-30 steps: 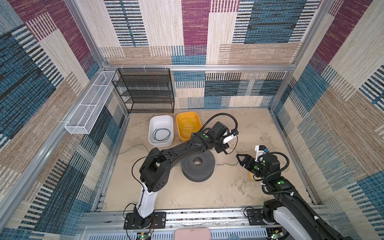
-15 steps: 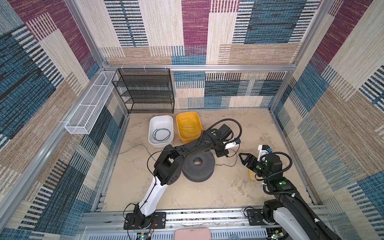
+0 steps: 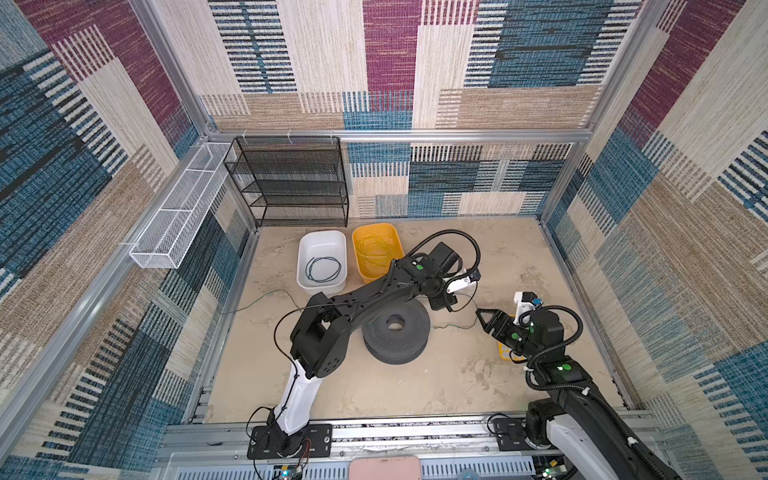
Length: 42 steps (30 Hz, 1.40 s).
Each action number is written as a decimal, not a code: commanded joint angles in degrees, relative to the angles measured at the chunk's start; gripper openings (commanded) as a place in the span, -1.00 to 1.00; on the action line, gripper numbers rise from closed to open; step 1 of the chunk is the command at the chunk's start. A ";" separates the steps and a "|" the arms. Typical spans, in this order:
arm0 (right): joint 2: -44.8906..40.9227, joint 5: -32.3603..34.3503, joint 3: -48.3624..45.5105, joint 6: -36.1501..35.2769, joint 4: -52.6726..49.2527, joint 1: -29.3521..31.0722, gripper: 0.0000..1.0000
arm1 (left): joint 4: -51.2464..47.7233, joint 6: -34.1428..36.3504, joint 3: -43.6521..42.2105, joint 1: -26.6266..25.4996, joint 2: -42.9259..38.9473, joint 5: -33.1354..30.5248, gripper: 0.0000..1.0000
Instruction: Wrap the cables
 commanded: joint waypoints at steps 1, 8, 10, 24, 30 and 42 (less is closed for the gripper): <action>-0.07 -0.52 -0.32 -0.52 2.65 -0.03 0.49 | 1.82 0.88 1.17 0.10 0.36 -0.84 0.20; -0.92 -0.37 -0.40 -1.16 2.62 -0.01 0.58 | -2.80 1.48 8.17 1.11 8.21 0.32 0.27; -1.46 -0.16 -0.50 -1.31 2.34 -0.10 0.60 | -3.33 1.72 9.11 1.38 9.74 -0.38 0.27; -1.24 -1.16 -1.18 -0.61 4.10 -0.08 0.59 | -2.92 1.77 7.99 2.48 11.02 -3.00 -0.76; 0.83 -4.12 1.19 -0.11 6.51 -0.08 0.58 | 3.61 0.54 2.88 2.40 4.10 -7.18 -1.00; 3.42 -12.49 11.03 -1.15 11.98 1.56 0.57 | 7.00 -9.44 -1.98 2.17 -8.23 -22.08 -1.00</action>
